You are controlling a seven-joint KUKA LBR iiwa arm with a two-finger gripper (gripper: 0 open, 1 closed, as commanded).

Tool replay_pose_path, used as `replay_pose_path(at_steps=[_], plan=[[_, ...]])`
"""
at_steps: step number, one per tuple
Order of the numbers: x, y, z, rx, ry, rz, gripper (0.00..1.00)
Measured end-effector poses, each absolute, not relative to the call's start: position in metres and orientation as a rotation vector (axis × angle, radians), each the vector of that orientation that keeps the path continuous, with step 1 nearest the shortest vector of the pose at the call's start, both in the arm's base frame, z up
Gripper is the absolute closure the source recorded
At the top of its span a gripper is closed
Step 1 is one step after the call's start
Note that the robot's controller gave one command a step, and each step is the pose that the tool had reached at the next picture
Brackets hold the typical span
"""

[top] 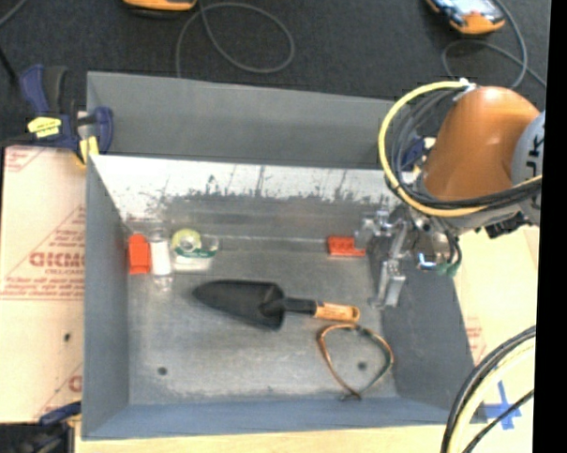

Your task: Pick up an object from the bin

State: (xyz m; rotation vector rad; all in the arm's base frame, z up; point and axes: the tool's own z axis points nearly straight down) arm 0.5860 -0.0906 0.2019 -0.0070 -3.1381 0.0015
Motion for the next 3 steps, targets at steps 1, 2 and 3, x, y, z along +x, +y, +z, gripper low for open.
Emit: replay_pose_path(at_steps=[1, 2, 3], plan=[[0.587, -0.090, 0.207, -0.004, -3.146, 0.003, 0.00], [0.581, -0.069, 0.163, 0.051, -3.151, 0.006, 0.00], [0.560, -0.071, 0.127, -0.161, -3.141, 0.000, 0.00]])
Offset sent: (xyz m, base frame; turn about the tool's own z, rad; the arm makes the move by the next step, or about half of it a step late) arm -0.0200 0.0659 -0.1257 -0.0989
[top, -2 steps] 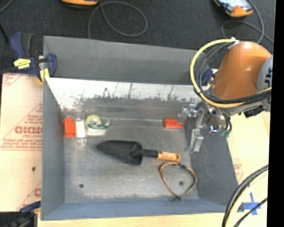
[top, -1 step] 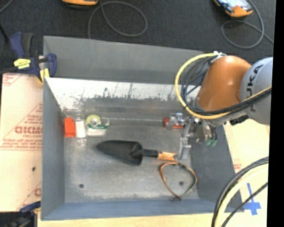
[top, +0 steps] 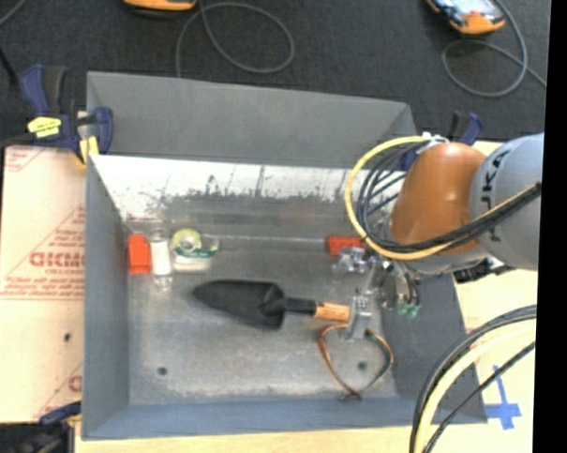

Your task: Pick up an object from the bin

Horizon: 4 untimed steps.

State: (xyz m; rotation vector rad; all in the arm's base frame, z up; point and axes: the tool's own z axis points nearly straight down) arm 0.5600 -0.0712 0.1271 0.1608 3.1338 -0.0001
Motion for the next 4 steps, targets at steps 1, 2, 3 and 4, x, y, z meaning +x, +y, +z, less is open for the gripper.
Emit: replay_pose_path(at_steps=[1, 2, 3, 4], plan=[[0.543, -0.036, 0.071, 0.412, 3.100, -0.004, 1.00], [0.543, -0.036, 0.071, 0.410, 3.100, -0.004, 1.00], [0.526, -0.042, 0.148, 0.436, 3.094, -0.005, 1.00], [0.526, -0.042, 0.148, 0.435, 3.095, -0.005, 1.00]])
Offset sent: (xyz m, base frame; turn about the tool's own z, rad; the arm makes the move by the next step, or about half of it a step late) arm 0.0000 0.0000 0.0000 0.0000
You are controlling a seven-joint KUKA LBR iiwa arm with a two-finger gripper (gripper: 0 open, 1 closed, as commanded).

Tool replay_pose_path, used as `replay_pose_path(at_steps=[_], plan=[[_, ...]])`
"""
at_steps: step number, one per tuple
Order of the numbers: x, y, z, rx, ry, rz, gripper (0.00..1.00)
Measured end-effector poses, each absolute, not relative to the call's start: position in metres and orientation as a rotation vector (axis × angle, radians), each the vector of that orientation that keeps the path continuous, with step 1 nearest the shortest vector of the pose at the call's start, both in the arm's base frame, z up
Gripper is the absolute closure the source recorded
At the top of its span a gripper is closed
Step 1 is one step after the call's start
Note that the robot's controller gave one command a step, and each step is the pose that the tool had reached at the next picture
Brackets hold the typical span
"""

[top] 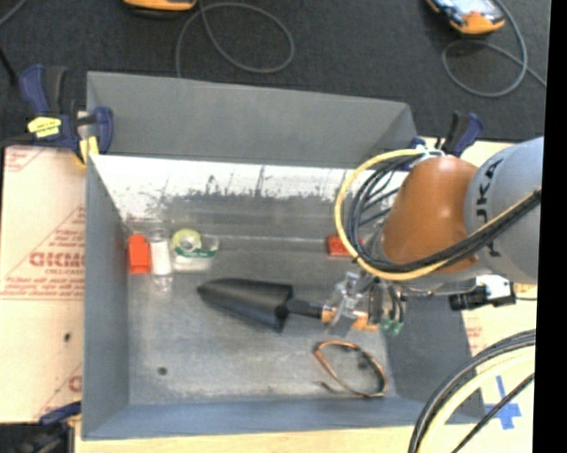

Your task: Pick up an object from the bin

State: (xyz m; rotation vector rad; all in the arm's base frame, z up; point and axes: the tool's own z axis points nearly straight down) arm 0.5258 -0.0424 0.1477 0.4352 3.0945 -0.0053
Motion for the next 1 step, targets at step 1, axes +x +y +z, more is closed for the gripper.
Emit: replay_pose_path(at_steps=[1], plan=[[0.5133, -0.0444, 0.3131, 0.409, 3.090, -0.006, 1.00]])
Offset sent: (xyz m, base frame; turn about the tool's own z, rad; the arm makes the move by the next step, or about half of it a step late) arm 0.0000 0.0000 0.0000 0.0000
